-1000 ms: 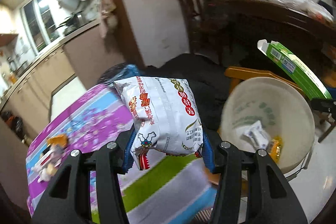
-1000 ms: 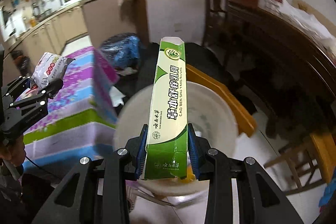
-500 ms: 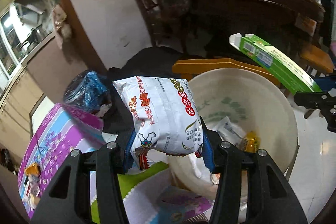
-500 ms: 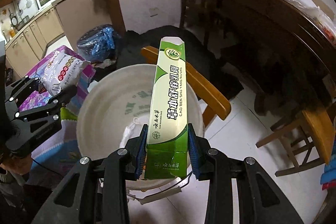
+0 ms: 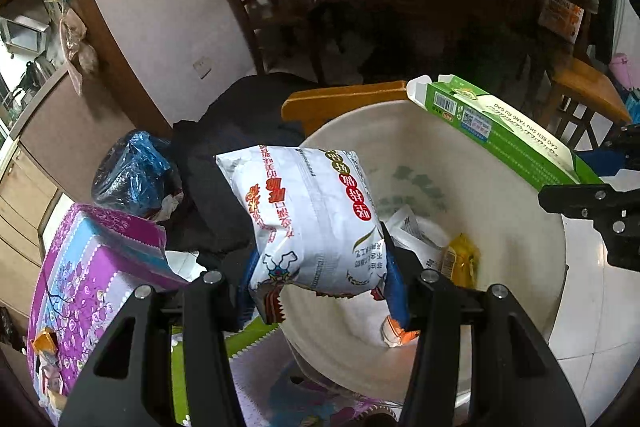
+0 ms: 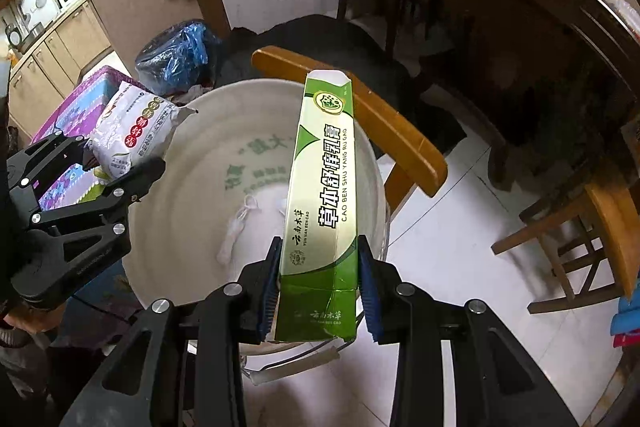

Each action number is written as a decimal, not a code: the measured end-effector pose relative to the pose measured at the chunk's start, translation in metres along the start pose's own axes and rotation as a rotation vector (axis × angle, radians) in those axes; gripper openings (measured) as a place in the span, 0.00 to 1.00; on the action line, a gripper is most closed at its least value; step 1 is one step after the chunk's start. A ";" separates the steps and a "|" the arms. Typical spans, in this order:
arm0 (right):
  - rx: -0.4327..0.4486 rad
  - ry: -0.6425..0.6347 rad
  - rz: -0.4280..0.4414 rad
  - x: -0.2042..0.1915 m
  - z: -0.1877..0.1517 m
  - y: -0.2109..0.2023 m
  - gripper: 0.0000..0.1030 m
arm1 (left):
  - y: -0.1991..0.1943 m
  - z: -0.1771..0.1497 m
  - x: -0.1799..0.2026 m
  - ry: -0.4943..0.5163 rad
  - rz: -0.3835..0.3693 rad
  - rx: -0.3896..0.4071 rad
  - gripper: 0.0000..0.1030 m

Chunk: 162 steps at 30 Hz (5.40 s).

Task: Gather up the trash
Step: 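Open the left tool to drop the snack bag while the right tool drops the box, then move both tools back toward the table, then grasp the white cloth bundle with the left tool while the right tool grasps the yellow sponge, then carry the cloth bundle and yellow sponge over the white bucket with both tools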

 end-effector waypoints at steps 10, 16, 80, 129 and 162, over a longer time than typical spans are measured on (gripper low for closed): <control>-0.018 -0.016 0.011 -0.009 0.001 0.010 0.35 | 0.009 0.000 0.006 0.011 -0.009 -0.018 0.48; -0.020 -0.021 0.010 -0.011 0.002 0.012 0.35 | 0.009 0.001 0.009 0.019 -0.009 -0.018 0.48; 0.145 -0.193 0.185 -0.184 0.006 -0.012 0.47 | -0.083 -0.131 -0.122 -0.240 0.219 0.000 0.66; 0.095 -0.933 0.716 -0.663 -0.010 0.094 0.37 | -0.102 -0.365 -0.436 -0.445 0.171 -0.092 0.59; 0.188 -0.483 0.710 -0.446 -0.049 -0.005 0.30 | -0.195 -0.305 -0.269 -0.558 0.121 0.147 0.02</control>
Point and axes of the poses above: each gripper's, at about its wrist camera, not at the fingertips, and y roughly the way its jaws point, x to its right, z to its top, the point moved 3 cm from there along y, roughly the way its jaws point
